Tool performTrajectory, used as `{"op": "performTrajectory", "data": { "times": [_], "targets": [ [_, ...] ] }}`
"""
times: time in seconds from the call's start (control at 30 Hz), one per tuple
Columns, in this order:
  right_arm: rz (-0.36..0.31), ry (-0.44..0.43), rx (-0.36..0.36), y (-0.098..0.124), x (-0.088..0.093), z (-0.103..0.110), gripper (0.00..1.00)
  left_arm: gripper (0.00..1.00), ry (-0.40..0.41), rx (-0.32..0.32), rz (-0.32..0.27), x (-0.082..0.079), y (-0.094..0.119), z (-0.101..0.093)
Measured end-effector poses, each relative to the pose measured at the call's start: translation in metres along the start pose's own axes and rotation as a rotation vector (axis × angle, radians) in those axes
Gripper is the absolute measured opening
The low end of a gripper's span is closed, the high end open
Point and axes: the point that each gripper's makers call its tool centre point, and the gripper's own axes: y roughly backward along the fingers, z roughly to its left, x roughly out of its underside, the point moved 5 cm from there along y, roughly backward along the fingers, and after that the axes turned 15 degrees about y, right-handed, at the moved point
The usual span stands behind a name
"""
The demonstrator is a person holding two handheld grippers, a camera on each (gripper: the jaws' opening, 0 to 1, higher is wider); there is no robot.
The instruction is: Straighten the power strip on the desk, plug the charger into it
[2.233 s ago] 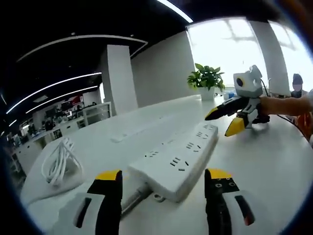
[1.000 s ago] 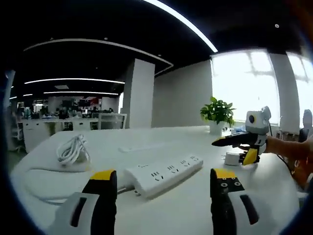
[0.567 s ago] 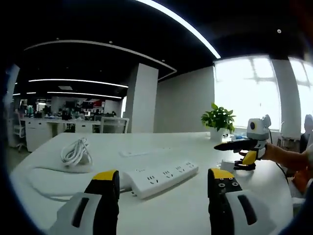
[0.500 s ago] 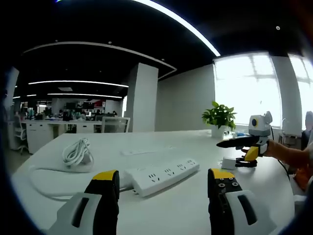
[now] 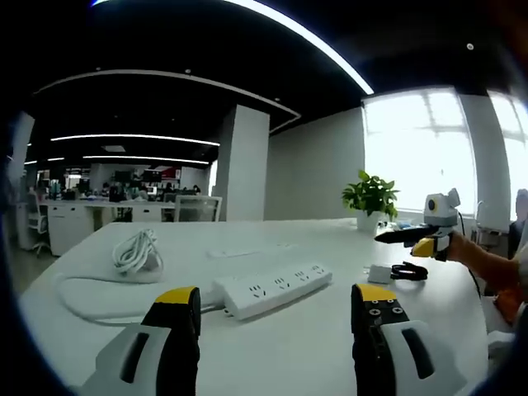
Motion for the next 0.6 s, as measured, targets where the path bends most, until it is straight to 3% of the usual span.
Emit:
{"op": "performTrajectory", "data": {
  "times": [0.6],
  "targets": [
    [0.101, 0.032, 0.028, 0.049, 0.026, 0.018, 0.78, 0.76, -0.040, -0.013, -0.054, -0.008, 0.036, -0.017]
  ]
}}
